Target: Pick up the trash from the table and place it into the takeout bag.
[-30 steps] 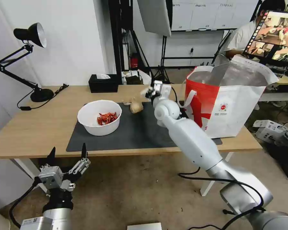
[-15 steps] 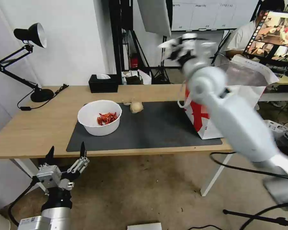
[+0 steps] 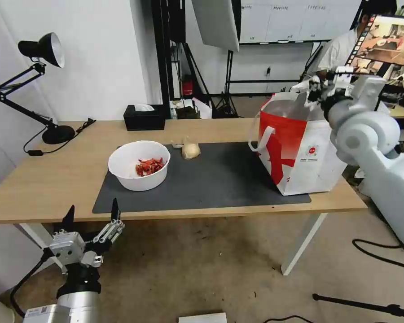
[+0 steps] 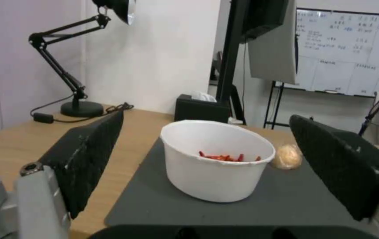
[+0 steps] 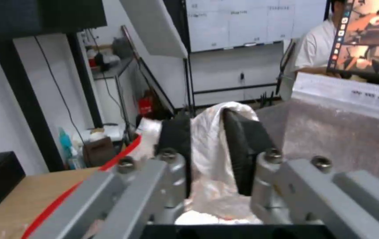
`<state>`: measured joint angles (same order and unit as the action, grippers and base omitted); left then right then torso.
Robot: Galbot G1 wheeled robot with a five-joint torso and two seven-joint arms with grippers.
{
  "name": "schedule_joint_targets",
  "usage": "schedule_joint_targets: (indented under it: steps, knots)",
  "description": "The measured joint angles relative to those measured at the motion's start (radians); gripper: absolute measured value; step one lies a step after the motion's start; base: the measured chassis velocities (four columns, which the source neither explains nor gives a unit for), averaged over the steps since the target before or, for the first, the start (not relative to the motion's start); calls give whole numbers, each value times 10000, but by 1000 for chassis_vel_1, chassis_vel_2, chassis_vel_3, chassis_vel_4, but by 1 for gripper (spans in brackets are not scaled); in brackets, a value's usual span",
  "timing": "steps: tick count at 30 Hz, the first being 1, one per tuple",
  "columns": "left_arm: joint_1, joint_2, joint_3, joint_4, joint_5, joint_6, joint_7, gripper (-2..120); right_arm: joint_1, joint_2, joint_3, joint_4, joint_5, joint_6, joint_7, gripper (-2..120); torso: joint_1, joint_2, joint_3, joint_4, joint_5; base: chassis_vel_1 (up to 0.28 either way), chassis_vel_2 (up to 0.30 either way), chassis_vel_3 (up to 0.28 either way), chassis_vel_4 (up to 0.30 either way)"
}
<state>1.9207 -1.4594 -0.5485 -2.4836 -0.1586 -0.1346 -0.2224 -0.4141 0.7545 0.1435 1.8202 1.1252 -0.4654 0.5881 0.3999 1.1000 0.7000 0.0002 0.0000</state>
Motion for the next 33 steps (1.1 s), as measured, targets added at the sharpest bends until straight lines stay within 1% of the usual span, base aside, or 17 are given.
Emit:
schedule_joint_targets:
  steps: [2, 3, 5, 6, 8, 9, 11, 12, 14, 15, 17, 20, 24, 27, 28, 31, 33]
  knots:
    - [46, -12, 1, -64, 15, 1, 3, 100, -126, -33, 88, 114, 14, 0, 48, 34, 0, 0, 0, -1, 0, 0, 0, 0, 0]
    - [46, -12, 1, -64, 15, 1, 3, 100, -126, -33, 88, 114, 14, 0, 48, 34, 0, 0, 0, -1, 0, 0, 0, 0, 0]
    - [76, -17, 2, -116, 30, 2, 6, 100, -155, -79, 126, 227, 32, 4, 63, 44, 0, 0, 0, -1, 1, 0, 0, 0, 0]
    - [76, -17, 2, -116, 30, 2, 6, 100, -155, -79, 126, 227, 32, 4, 63, 44, 0, 0, 0, -1, 1, 0, 0, 0, 0]
    - [92, -24, 1, -145, 52, 2, 8, 100, -157, -134, 161, 339, 145, 11, 93, 55, 0, 0, 0, -1, -1, 0, 0, 0, 0]
    - [92, -24, 1, -145, 52, 2, 8, 100, -157, -134, 161, 339, 145, 11, 93, 55, 0, 0, 0, -1, -1, 0, 0, 0, 0]
    - [104, -30, 5, -165, 64, 2, 10, 100, -162, -154, 177, 367, 258, 11, 173, 65, 0, 0, 0, -1, 0, 0, 0, 0, 0]
    - [104, -30, 5, -165, 64, 2, 10, 100, -162, -154, 177, 367, 258, 11, 173, 65, 0, 0, 0, -1, 0, 0, 0, 0, 0]
    - [110, -33, 7, -168, 74, 2, 12, 100, -182, -160, 215, 375, 358, 12, 229, 76, 1, 0, 0, -1, 0, 0, 0, 0, 0]
    - [110, -33, 7, -168, 74, 2, 12, 100, -182, -160, 215, 375, 358, 12, 229, 76, 1, 0, 0, -1, 0, 0, 0, 0, 0]
    - [116, -32, 8, -170, 81, 2, 13, 100, -186, -172, 238, 402, 390, 17, 255, 87, 1, 0, 0, -2, 0, 0, 0, 0, 0]
    - [142, -31, 8, -171, 83, 2, 14, 100, -262, -256, 300, 617, 400, 37, 261, 97, 1, 0, 1, -1, 0, 0, 0, 0, 0]
    - [198, -31, 11, -171, 84, 2, 18, 100, -586, -420, 512, 1022, 400, 150, 87, 100, 1, 0, 1, 0, -1, 0, 0, 0, 0]
    - [322, -23, 54, -171, 73, 2, 23, 100, -1946, -915, 1212, 2003, 160, 523, -713, 100, 1, 0, 0, -2, 0, 0, 0, 0, 0]
    - [322, -23, 54, -171, 73, 2, 23, 100, -1946, -915, 1212, 2003, 160, 523, -713, 100, 1, 0, 0, -2, 0, 0, 0, 0, 0]
    - [407, -25, 114, -171, 45, 2, 27, 100, -3769, -1221, 1999, 3232, -387, 1098, -1049, 100, 0, 1, 0, -4, 2, 0, 0, 0, 0]
    - [439, -26, 136, -171, 35, 2, 26, 100, -4347, -1229, 2371, 3593, -588, 1275, -1115, 100, 0, 0, 0, -2, 2, 0, 0, 0, 0]
